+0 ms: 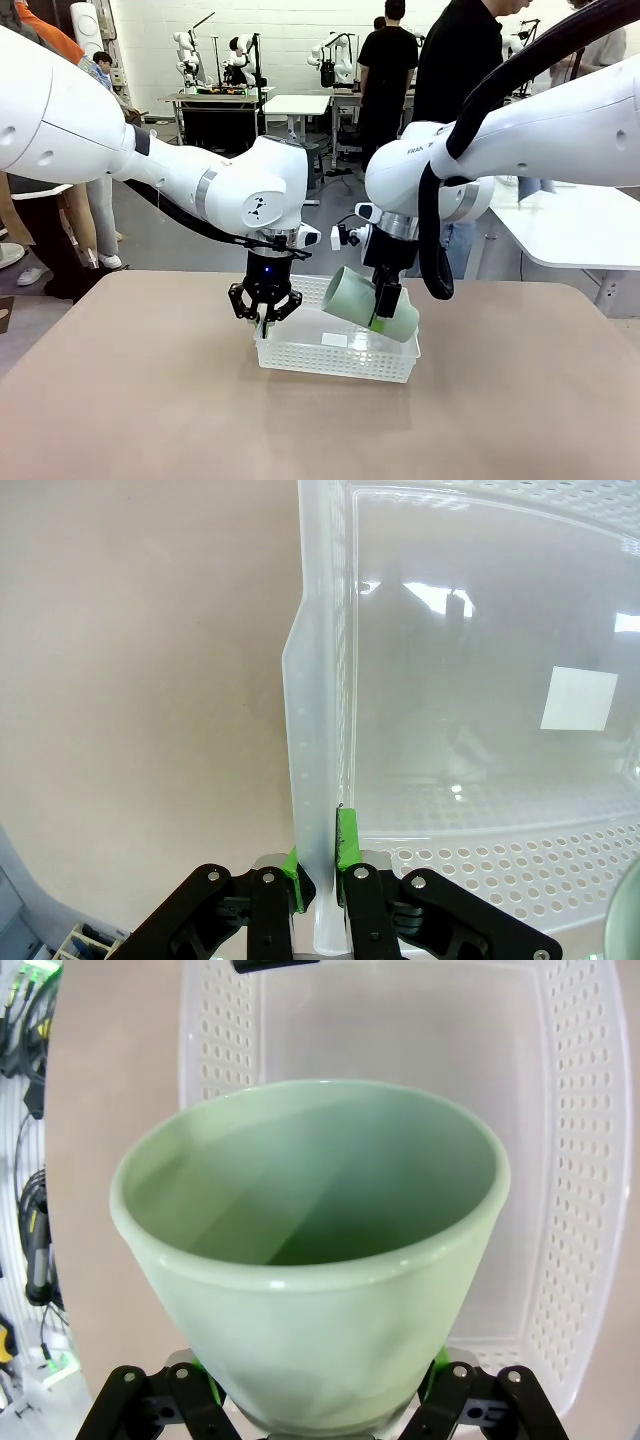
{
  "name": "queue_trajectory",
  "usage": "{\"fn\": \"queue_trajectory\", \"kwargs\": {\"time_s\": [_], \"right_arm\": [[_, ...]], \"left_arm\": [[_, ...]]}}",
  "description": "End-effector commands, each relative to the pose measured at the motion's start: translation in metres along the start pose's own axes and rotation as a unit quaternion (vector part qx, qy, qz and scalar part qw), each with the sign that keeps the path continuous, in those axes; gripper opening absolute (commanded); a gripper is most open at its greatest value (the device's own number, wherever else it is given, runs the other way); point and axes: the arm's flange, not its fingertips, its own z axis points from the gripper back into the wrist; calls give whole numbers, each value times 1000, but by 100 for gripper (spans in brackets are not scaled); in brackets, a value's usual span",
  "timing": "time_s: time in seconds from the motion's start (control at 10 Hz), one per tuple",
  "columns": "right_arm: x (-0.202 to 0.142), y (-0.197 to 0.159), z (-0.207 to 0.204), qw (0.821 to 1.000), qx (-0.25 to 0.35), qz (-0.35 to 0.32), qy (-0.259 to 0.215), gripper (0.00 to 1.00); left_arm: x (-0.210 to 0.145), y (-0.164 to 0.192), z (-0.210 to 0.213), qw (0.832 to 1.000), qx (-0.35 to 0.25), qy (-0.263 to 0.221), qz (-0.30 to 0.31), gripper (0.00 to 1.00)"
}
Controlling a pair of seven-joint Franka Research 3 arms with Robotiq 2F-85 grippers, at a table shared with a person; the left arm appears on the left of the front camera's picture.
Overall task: Clean and organize the cups into the basket.
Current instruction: Pick up the Organizing basket and move it to the center of the table, then pick up the Reusable plastic cup from the right side of the table and place it inside the Organizing basket.
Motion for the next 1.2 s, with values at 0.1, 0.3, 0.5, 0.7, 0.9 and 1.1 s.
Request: {"fn": "queue_trajectory", "kwargs": {"time_s": [0.1,0.3,0.5,0.7,0.9,1.1], "right_arm": [[6,-17,-17,1000,25,-2,-12,82],[7,-18,-27,999,34,-3,-4,82],[9,-13,-31,999,40,5,3,82],[11,-9,-30,999,39,11,1,100],[10,-9,-30,999,41,13,0,100],[10,-9,-29,999,39,15,-3,100]], "left_arm": [[0,0,-1,1000,2,0,-2,0],[0,0,-1,1000,2,0,-2,0],[0,0,-1,1000,2,0,-2,0],[0,0,-1,1000,2,0,-2,0],[0,0,-1,1000,2,0,-2,0],[0,0,-1,1000,2,0,-2,0]]}}
